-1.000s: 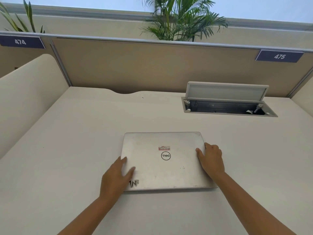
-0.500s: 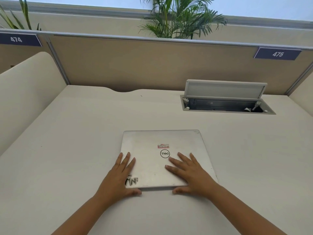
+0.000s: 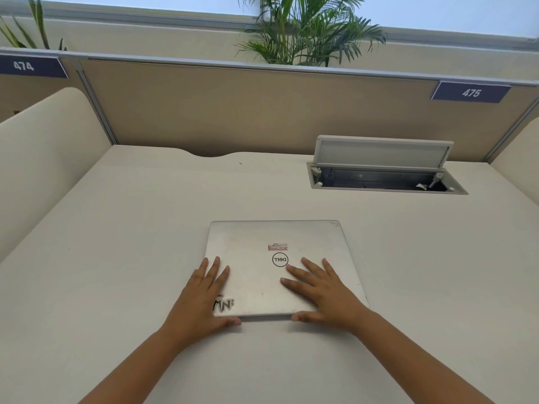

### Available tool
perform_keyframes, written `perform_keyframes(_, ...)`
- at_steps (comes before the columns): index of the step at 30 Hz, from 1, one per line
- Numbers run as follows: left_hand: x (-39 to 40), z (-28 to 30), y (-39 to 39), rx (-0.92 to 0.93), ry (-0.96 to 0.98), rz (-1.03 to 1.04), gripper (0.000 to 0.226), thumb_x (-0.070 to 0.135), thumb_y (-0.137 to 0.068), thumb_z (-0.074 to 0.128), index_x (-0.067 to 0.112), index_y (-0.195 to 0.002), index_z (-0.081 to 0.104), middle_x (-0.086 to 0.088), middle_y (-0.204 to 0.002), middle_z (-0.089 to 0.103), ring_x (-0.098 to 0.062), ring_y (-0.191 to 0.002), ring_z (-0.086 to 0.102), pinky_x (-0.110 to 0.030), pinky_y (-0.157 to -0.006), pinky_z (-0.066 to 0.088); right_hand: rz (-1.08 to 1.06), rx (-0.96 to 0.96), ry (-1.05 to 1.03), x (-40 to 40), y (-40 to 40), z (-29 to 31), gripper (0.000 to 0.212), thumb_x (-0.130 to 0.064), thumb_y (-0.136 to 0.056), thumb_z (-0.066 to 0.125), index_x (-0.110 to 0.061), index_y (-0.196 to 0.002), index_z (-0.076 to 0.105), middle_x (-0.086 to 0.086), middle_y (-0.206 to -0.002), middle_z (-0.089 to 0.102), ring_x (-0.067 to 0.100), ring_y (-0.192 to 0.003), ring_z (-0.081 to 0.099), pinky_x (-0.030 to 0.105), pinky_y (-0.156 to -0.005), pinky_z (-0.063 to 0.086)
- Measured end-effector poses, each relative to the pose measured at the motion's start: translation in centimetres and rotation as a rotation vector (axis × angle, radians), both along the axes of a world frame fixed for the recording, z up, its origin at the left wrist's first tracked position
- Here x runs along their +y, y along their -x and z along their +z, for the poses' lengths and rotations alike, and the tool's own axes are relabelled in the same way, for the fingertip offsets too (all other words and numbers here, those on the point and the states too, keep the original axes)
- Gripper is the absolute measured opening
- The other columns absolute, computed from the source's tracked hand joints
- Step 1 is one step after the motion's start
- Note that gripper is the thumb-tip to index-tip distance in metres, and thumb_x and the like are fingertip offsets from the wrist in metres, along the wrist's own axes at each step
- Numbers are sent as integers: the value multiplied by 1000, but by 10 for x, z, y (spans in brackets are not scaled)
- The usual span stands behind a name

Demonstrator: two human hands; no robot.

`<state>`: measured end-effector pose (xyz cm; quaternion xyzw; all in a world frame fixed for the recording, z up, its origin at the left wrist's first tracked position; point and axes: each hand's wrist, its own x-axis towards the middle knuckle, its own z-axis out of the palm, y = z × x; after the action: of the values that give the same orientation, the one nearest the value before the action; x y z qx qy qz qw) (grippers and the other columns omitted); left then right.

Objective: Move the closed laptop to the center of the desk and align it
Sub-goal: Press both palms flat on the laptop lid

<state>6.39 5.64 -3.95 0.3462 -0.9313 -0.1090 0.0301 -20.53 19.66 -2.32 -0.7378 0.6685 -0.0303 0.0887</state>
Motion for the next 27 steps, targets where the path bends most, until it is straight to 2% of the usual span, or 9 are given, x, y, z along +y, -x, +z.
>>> perform_keyframes(2, 3, 1, 4, -49, 30, 20, 97, 83, -74, 24, 14, -141, 33, -11, -150, 31, -9, -141, -21, -30, -111, -3, -40, -60, 29, 0, -1, 1, 85, -83, -72, 6, -42, -146, 18, -22, -154, 3, 5, -142, -7, 37, -114, -15)
perform_keyframes(4, 9, 0, 14, -56, 63, 32, 87, 77, -80, 21, 14, -137, 38, -7, -146, 36, -15, -144, -12, -34, -110, -2, -96, -75, 34, -1, -4, 0, 87, -81, -72, 1, -40, -146, 17, -22, -152, 0, 3, -142, -8, 33, -115, -15)
perform_keyframes(8, 19, 3, 40, -35, 57, 66, 77, 67, -88, 14, 12, -133, 45, -8, -139, 51, -26, -133, 32, -34, -108, 6, -250, -70, 170, -5, -11, -6, 81, -76, -81, 4, -33, -146, 26, -14, -155, 13, 16, -146, 9, 38, -114, -7)
perform_keyframes(11, 19, 2, 60, -17, 45, 97, 79, 66, -89, 11, 11, -128, 53, -9, -135, 55, -31, -124, 50, -36, -106, 8, -351, -99, 141, -7, -16, -7, 90, -78, -73, -6, -33, -148, 15, -18, -153, -1, 8, -143, -6, 41, -117, -9)
perform_keyframes(12, 21, 1, 67, -14, 48, 103, 80, 66, -89, 10, 11, -127, 54, -9, -134, 55, -32, -123, 51, -36, -106, 9, -373, -106, 157, -7, -18, -7, 90, -78, -73, -6, -32, -148, 16, -17, -154, 1, 9, -144, -4, 42, -117, -7)
perform_keyframes(14, 26, -1, 77, -7, 51, 123, 81, 65, -89, 9, 10, -127, 55, -10, -135, 55, -31, -126, 49, -37, -107, 10, -401, -69, 192, -7, -21, -7, 82, -74, -83, 3, -29, -145, 29, -9, -155, 23, 14, -144, 12, 42, -116, 2)
perform_keyframes(17, 34, -4, 82, 26, 48, 138, 78, 62, -91, 9, 10, -128, 54, -11, -136, 53, -30, -129, 45, -33, -108, 3, -441, -12, 199, -7, -21, -11, 65, -64, -92, 13, -28, -135, 46, -4, -144, 47, 17, -136, 29, 46, -108, 15)
perform_keyframes(23, 33, -6, 83, 28, 50, 146, 76, 59, -92, 9, 9, -128, 54, -12, -135, 54, -31, -126, 49, -31, -109, 2, -459, 7, 193, -7, -21, -15, 66, -65, -91, 9, -32, -133, 50, -8, -142, 49, 20, -134, 42, 52, -110, 20)
perform_keyframes(27, 32, -10, 84, 47, 61, 148, 73, 58, -92, 9, 10, -131, 49, -11, -137, 52, -27, -131, 35, -31, -110, 2, -465, 37, 176, -8, -19, -15, 65, -63, -93, 10, -32, -130, 53, -8, -138, 54, 20, -129, 48, 56, -105, 34)
